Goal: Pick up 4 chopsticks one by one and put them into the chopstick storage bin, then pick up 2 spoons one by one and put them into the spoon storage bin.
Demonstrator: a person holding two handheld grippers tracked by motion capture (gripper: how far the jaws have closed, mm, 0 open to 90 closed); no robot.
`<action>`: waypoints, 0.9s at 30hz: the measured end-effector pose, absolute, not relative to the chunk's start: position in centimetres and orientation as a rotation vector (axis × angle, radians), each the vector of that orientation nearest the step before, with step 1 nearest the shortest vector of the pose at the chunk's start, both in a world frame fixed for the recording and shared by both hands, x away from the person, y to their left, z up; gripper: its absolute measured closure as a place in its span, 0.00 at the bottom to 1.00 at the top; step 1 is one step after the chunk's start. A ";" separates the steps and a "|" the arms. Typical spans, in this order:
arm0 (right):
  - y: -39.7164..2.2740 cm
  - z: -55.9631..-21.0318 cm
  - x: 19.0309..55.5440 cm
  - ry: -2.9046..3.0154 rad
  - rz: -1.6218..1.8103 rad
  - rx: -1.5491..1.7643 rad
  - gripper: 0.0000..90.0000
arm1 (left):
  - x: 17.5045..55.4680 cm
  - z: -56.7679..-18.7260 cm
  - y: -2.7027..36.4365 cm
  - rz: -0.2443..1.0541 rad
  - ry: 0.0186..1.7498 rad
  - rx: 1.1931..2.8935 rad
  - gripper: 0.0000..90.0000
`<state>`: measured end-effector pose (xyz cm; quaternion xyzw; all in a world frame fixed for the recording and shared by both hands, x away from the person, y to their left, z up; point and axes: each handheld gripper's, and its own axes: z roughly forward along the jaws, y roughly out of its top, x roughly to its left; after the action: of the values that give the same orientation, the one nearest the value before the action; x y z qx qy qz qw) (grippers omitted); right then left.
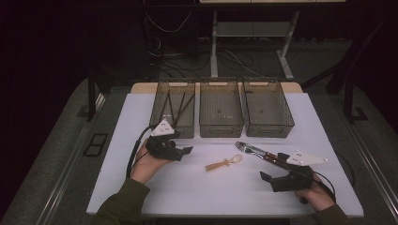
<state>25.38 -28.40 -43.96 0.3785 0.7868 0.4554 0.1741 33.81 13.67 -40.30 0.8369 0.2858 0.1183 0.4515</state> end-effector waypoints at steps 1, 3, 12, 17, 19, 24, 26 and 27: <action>-28.4 -44.0 25.4 2.230 1.291 1.073 0.01 | 33.8 -40.4 13.5 0.289 0.703 2.067 0.26; -28.4 -44.0 25.4 2.231 1.292 1.071 0.01 | 33.7 -40.6 13.1 0.278 0.694 2.070 0.26; -28.3 -44.0 25.5 2.236 1.288 1.075 0.01 | 33.2 -41.2 11.4 0.244 0.636 2.093 0.25; -28.3 -44.0 25.4 2.235 1.293 1.068 0.01 | 33.0 -41.5 10.4 0.221 0.609 2.107 0.25; -28.3 -44.0 25.4 2.240 1.289 1.070 0.01 | 33.0 -41.7 10.0 0.214 0.599 2.119 0.25; -28.3 -44.1 25.4 2.239 1.289 1.073 0.01 | 33.0 -42.4 8.9 0.182 0.568 2.146 0.29; -28.3 -44.1 25.5 2.240 1.288 1.070 0.01 | 33.0 -42.7 8.4 0.170 0.551 2.161 0.30; -28.3 -44.1 25.5 2.241 1.287 1.071 0.01 | 32.9 -42.8 8.2 0.164 0.546 2.166 0.31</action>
<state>25.48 -28.27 -44.11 0.3773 0.7892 0.4533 0.1713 32.91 8.18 -42.82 0.8705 0.2193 0.0659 0.4357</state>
